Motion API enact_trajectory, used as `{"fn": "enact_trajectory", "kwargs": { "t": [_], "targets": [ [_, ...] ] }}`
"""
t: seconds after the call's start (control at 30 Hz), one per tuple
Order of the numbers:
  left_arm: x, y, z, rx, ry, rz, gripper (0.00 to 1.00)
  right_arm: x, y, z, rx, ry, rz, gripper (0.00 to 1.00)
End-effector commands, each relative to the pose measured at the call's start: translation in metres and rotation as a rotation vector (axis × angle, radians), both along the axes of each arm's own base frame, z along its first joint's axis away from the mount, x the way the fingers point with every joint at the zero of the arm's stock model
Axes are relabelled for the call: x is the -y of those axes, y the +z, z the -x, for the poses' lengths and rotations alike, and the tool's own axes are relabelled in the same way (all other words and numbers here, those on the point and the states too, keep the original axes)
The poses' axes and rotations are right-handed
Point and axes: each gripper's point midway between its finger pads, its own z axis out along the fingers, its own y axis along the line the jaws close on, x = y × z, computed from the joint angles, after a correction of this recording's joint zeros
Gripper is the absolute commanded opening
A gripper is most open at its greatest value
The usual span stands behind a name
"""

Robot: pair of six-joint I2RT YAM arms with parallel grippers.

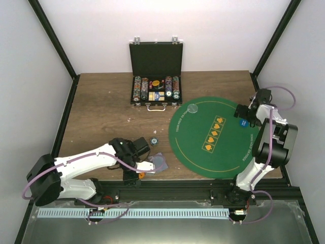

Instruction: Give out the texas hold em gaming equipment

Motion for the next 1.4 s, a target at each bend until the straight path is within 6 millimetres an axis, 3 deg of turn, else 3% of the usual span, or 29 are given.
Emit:
{"fn": "enact_trajectory", "kwargs": {
  "t": [0.0, 0.37, 0.57, 0.73, 1.07, 1.37],
  "targets": [
    [0.011, -0.022, -0.026, 0.168, -0.058, 0.015, 0.77, -0.011, 0.047, -0.007, 0.130, 0.016, -0.047, 1.00],
    [0.008, -0.058, -0.052, 0.343, -0.168, 0.001, 0.79, -0.043, 0.103, -0.014, 0.261, 0.109, -0.103, 1.00],
    [0.011, -0.067, -0.049, 0.328, -0.183, 0.014, 0.78, -0.057, 0.114, -0.017, 0.261, 0.159, -0.092, 1.00],
    [0.006, -0.079, -0.050, 0.320, -0.193, -0.013, 0.72, -0.062, 0.124, -0.017, 0.276, 0.178, -0.079, 1.00],
    [0.005, -0.069, -0.042, 0.269, -0.196, 0.004, 0.45, -0.069, 0.145, -0.010, 0.309, 0.196, -0.051, 1.00],
    [0.001, -0.064, -0.039, 0.222, -0.171, 0.022, 0.40, -0.078, 0.159, -0.005, 0.332, 0.225, -0.045, 1.00]
  ]
}}
